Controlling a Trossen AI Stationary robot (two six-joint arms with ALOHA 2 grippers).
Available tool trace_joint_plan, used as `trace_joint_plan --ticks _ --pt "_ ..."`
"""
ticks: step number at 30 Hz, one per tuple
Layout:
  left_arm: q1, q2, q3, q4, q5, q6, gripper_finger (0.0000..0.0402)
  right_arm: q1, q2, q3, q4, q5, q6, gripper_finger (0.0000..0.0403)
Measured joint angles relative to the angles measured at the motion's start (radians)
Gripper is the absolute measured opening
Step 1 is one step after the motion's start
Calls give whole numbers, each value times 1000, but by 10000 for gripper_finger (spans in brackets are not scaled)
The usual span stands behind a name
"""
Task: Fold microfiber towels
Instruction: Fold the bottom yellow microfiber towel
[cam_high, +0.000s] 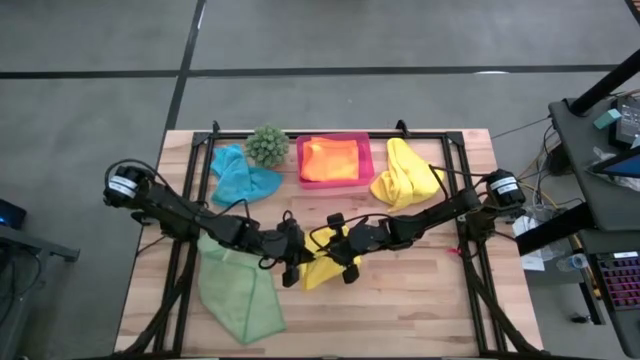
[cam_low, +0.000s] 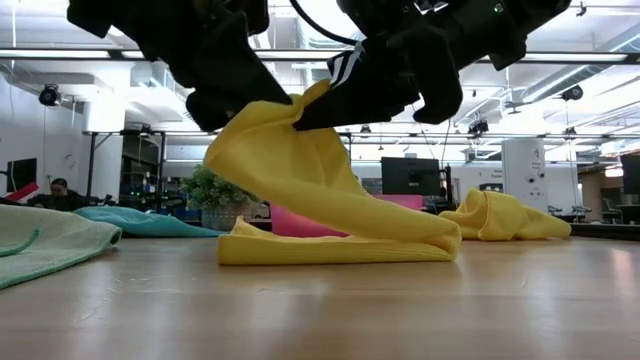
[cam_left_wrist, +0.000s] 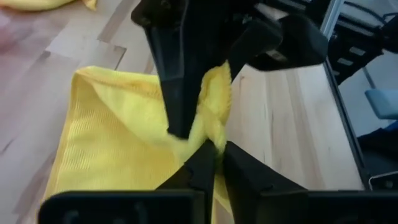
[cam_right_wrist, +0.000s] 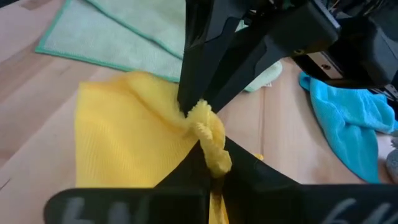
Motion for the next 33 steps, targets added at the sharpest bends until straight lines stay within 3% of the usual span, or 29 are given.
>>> trace_joint_plan --ticks 13,23,28,33 --pt "15 -101 -1 -244 -99 -3 110 -41 37 35 -26 2 32 12" --pt "15 -151 -3 -288 -94 -4 114 -68 151 129 -97 5 12 13" --pt "14 -152 -2 -281 -107 -8 114 -82 174 187 -213 4 12 13" --pt "9 -143 -2 -256 -150 -31 114 -96 188 211 -257 1 17 44"
